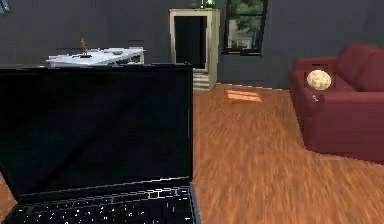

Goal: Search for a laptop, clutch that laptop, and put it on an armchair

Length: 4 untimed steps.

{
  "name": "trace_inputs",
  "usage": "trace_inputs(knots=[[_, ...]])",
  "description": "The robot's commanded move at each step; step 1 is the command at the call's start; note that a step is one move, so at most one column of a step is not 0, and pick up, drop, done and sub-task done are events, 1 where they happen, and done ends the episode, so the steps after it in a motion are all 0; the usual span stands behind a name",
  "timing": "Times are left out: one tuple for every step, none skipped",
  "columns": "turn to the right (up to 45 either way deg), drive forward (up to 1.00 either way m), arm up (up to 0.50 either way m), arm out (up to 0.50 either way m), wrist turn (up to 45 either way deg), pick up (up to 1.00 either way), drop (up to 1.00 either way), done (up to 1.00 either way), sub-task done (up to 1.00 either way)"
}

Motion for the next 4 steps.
trace_inputs(knots=[[45.0,0.0,0.0,0.0,0.0,0.0,0.0,0.0,0.0],[18.0,0.0,0.0,0.0,0.0,0.0,0.0,0.0,0.0],[0.0,0.2,0.0,0.0,0.0,0.0,0.0,0.0,0.0],[18.0,0.0,0.0,0.0,0.0,0.0,0.0,0.0,0.0]])
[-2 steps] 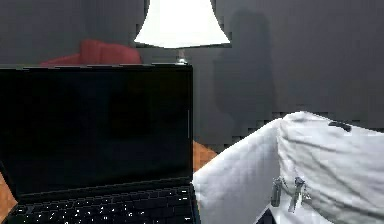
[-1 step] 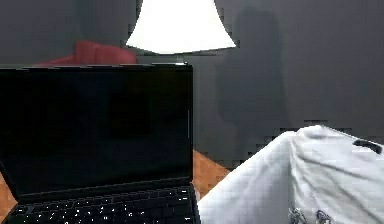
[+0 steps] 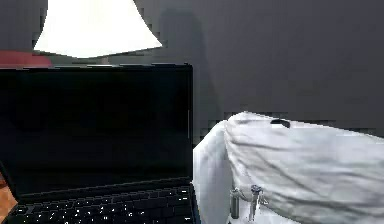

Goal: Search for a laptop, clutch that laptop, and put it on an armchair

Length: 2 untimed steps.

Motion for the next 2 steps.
trace_inputs(knots=[[0.0,0.0,0.0,0.4,0.0,0.0,0.0,0.0,0.0],[0.0,0.0,0.0,0.0,39.0,0.0,0.0,0.0,0.0]])
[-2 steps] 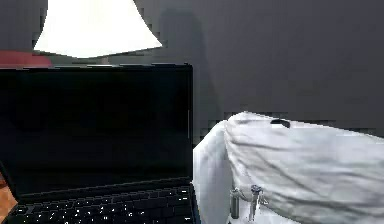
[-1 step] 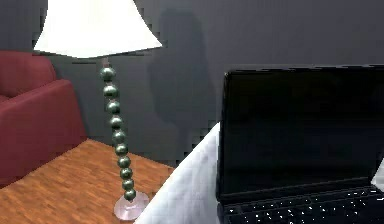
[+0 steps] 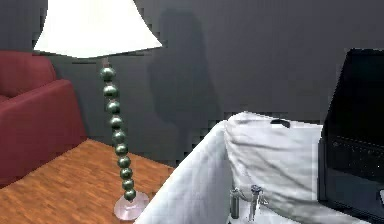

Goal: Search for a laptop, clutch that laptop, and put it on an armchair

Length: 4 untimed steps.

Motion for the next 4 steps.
trace_inputs(knots=[[0.0,0.0,-0.34,0.0,0.0,0.0,0.0,0.0,0.0],[0.0,0.0,-0.32,0.0,0.0,0.0,0.0,0.0,0.0],[0.0,0.0,0.0,0.0,0.0,0.0,1.0,0.0,0.0],[0.0,0.0,0.1,0.0,0.0,0.0,0.0,0.0,0.0]])
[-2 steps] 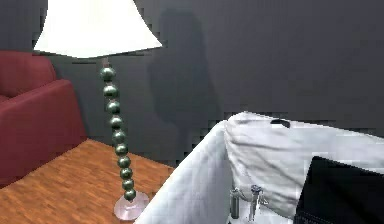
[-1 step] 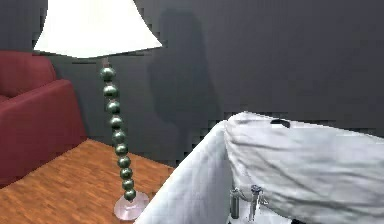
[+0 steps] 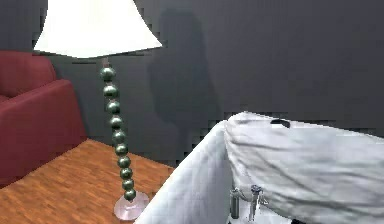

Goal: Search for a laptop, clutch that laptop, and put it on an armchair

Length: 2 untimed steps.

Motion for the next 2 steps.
trace_inputs(knots=[[0.0,0.0,0.0,-0.08,0.0,0.0,0.0,0.0,0.0],[0.0,0.0,0.0,0.0,0.0,0.0,0.0,1.0,0.0]])
